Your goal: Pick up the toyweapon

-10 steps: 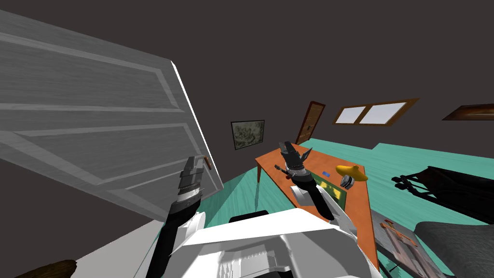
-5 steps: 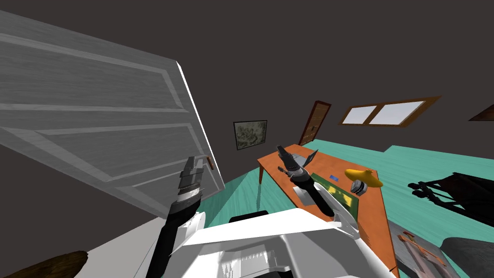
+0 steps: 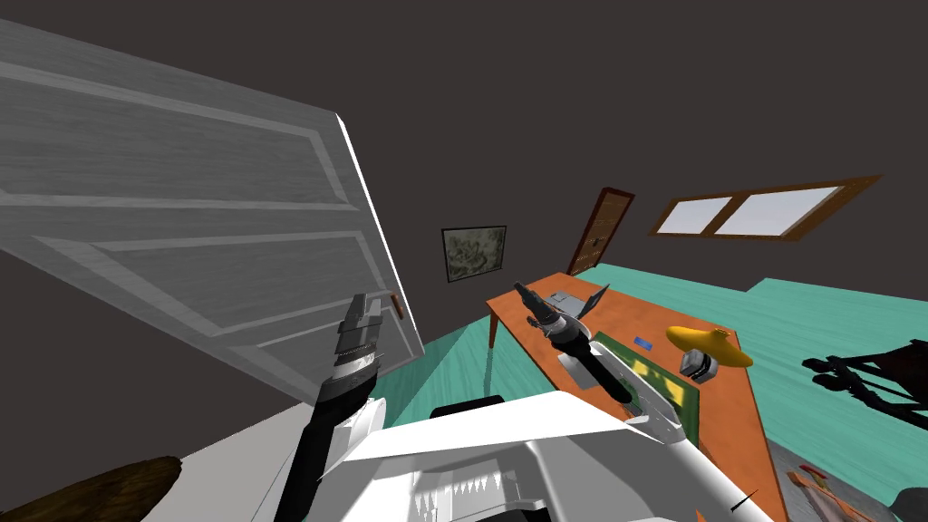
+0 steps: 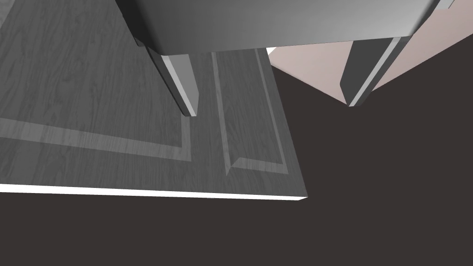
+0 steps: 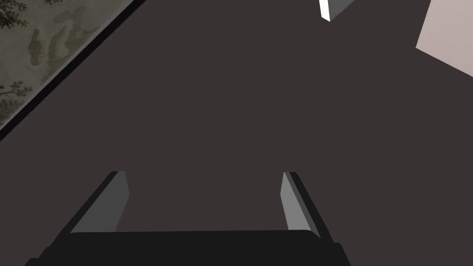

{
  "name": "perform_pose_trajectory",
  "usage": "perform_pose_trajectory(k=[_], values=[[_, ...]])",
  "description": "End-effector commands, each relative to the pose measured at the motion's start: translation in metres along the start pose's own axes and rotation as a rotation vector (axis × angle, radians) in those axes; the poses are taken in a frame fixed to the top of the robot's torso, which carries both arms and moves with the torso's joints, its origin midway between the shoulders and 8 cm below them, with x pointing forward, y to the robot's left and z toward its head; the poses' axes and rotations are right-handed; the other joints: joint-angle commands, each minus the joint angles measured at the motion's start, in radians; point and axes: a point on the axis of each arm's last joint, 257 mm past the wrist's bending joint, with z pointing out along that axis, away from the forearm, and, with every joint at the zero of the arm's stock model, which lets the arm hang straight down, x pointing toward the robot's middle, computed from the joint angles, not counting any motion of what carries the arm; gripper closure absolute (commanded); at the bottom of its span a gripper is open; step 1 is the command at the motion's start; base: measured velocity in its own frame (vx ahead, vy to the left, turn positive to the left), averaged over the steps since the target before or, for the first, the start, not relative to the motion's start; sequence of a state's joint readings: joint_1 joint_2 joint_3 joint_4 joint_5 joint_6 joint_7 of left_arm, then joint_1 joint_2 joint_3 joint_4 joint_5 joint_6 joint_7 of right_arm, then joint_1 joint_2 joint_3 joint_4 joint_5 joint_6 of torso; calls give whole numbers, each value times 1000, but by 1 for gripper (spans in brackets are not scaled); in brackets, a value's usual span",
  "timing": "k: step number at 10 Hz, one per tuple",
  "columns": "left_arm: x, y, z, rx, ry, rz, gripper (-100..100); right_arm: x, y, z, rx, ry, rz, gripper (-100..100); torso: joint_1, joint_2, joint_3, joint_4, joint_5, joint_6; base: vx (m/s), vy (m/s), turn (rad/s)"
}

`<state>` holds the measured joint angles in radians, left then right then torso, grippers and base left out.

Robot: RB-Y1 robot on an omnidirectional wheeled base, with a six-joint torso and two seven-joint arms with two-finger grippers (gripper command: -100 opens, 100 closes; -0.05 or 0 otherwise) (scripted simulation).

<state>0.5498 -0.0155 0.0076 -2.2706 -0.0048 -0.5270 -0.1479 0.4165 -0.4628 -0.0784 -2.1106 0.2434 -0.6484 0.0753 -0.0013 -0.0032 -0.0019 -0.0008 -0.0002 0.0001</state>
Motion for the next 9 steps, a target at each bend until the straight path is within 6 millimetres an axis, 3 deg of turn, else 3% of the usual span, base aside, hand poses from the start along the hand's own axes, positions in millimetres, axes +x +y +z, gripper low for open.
perform_pose_trajectory(k=[1, 2, 3, 7, 8, 9], values=[[0, 0, 0, 0, 0, 0, 0, 9, -7, 0, 11, 37, -13, -100, 0, 0, 0, 0, 0, 0, 39, -24, 36], [0, 0, 0, 0, 0, 0, 0, 22, -25, -9, 46, 96, -32, -100, 0, 0, 0, 0, 0, 0, 44, -29, 87], [0, 0, 0, 0, 0, 0, 0, 22, -25, -9, 44, 102, -34, -100, -1, 0, 0, 0, 0, 0, 38, -25, 40], [0, 0, 0, 0, 0, 0, 0, 60, -84, -51, 169, 296, -93, -100, -2, -1, -1, 0, -1, 0, 64, -48, 71], [0, 0, 0, 0, 0, 0, 0, 59, -84, -52, 164, 311, -102, -100, -2, -1, -1, 0, -1, 0, 49, -41, 37], [0, 0, 0, 0, 0, 0, 0, 70, -103, -69, 207, 372, -118, -100, -2, 0, 0, 0, -1, 0, 42, -48, 71]])
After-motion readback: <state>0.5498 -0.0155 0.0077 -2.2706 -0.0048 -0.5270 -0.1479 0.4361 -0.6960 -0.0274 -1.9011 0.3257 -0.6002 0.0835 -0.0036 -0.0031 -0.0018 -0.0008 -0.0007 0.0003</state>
